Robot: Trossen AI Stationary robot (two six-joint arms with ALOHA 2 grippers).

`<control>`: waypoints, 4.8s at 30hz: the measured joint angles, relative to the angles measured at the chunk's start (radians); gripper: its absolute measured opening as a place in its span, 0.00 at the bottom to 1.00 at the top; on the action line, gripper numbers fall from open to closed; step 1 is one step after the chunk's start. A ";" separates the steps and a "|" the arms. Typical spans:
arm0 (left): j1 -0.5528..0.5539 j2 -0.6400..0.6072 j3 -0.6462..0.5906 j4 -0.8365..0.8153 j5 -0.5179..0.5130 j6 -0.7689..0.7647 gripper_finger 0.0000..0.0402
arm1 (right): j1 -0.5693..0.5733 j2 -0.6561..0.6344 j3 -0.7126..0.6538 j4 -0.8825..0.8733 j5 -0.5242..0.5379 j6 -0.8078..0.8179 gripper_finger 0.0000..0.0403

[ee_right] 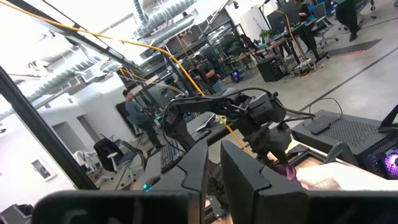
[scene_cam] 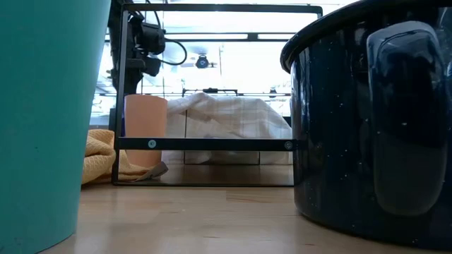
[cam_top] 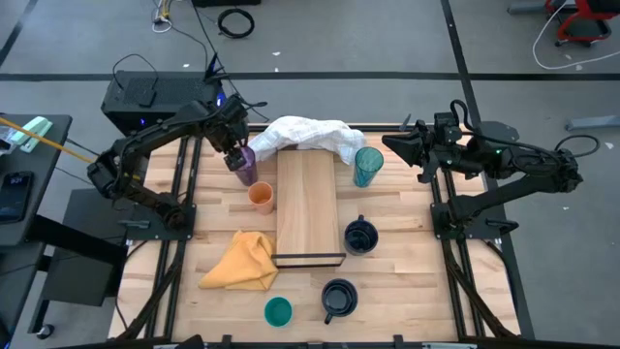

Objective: Stack small to large cups/mugs on shelf
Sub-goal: Put the purple cup on the shelf

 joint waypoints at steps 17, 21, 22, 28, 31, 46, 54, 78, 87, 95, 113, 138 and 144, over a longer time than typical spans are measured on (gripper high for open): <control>0.000 0.000 0.000 0.002 0.000 0.007 0.57 | 0.000 0.000 0.000 0.000 0.000 0.000 0.13; 0.000 0.000 0.000 0.002 0.000 0.006 0.57 | 0.000 0.000 0.000 0.000 0.000 -0.002 0.13; 0.000 0.000 0.000 0.002 0.000 0.006 0.57 | 0.000 0.000 0.000 0.000 0.000 -0.002 0.13; 0.000 0.000 0.000 0.002 0.000 0.006 0.57 | 0.000 0.000 0.000 0.000 0.000 -0.004 0.13; 0.000 0.000 0.000 0.002 0.000 0.006 0.56 | 0.000 0.000 0.000 0.000 0.000 -0.004 0.13; 0.001 0.000 -0.001 0.008 -0.030 0.010 0.37 | 0.000 0.000 0.000 0.000 0.000 -0.008 0.13; 0.001 0.000 -0.001 0.008 -0.030 0.052 0.17 | 0.000 0.000 0.000 0.000 0.000 -0.008 0.13; 0.001 -0.002 0.001 -0.003 -0.024 0.100 0.03 | 0.000 0.000 0.000 0.000 0.000 -0.019 0.13; 0.001 0.003 0.082 -0.114 -0.053 0.092 0.03 | 0.000 0.000 0.000 -0.013 0.000 -0.027 0.13; -0.002 0.000 0.279 -0.160 -0.052 0.101 0.03 | 0.000 0.000 0.000 -0.038 0.000 -0.026 0.13; -0.048 -0.002 0.622 -0.375 -0.046 0.015 0.03 | 0.000 0.000 0.000 -0.039 0.000 -0.045 0.13; -0.203 -0.003 0.623 -0.171 0.178 -0.067 0.03 | 0.000 0.000 0.000 -0.046 0.000 -0.045 0.13; -0.214 0.033 0.624 -0.134 0.291 -0.101 0.03 | 0.000 0.000 0.000 -0.045 0.000 -0.042 0.13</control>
